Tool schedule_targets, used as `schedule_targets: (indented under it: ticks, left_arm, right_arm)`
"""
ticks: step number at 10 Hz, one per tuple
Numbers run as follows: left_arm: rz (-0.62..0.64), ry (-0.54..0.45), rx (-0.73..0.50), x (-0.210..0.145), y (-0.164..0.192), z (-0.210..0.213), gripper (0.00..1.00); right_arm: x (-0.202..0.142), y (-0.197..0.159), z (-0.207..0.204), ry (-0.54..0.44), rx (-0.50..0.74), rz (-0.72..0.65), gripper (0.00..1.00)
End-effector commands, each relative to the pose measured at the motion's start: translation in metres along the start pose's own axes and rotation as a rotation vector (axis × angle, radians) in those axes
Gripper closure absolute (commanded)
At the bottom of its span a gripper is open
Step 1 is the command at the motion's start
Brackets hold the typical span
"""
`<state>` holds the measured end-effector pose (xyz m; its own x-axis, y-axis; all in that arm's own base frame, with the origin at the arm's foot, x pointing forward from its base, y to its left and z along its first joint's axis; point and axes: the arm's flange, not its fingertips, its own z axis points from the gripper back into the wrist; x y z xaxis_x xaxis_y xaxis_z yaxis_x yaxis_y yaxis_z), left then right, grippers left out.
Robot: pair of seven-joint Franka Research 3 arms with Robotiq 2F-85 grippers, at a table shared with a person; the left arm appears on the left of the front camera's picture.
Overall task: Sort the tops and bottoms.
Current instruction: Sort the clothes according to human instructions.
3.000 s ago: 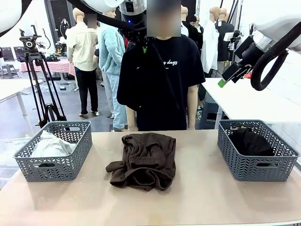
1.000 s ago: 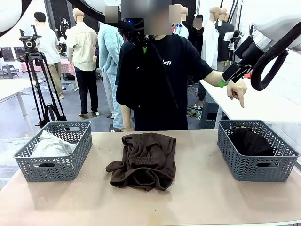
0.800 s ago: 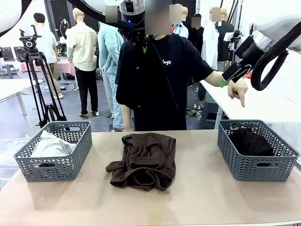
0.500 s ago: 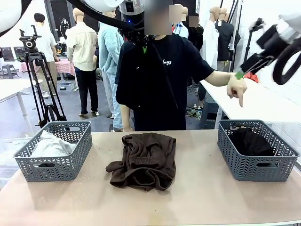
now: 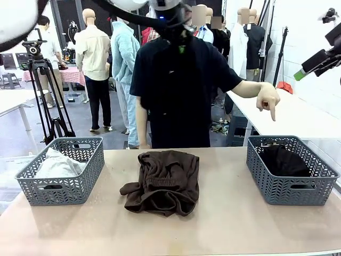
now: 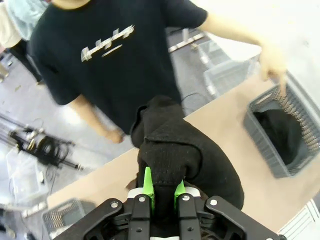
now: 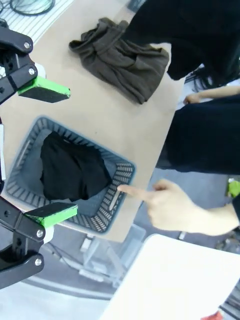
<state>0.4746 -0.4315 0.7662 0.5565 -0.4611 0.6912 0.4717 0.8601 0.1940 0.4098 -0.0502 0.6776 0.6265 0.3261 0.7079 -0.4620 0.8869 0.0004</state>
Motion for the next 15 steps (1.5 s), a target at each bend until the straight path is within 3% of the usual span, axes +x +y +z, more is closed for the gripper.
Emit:
schedule_targets:
  ticks: [1, 4, 5, 6, 12, 15]
  left_arm:
    - [-0.093, -0.057, -0.146, 0.061, -0.046, -0.030, 1.00]
    - [-0.104, -0.059, -0.282, 0.075, -0.076, -0.039, 1.00]
    - [-0.094, -0.027, -0.271, 0.071, -0.073, -0.031, 1.00]
    - [-0.097, -0.058, -0.233, 0.025, -0.088, -0.044, 1.00]
    - [-0.103, -0.037, -0.254, 0.025, -0.088, -0.051, 1.00]
    - [-0.191, -0.271, -0.476, 0.087, -0.122, -0.097, 1.00]
  right_arm:
    - [-0.014, 0.001, -0.003, -0.002, -0.029, -0.050, 0.00]
    - [-0.026, -0.008, 0.012, 0.009, -0.090, -0.106, 0.00]
    - [-0.027, -0.004, 0.016, 0.020, -0.104, -0.120, 0.00]
    - [-0.019, -0.008, 0.012, 0.007, -0.039, -0.078, 0.00]
    - [-0.019, -0.008, 0.012, 0.007, -0.039, -0.078, 0.00]
    - [-0.019, -0.008, 0.012, 0.007, -0.039, -0.078, 0.00]
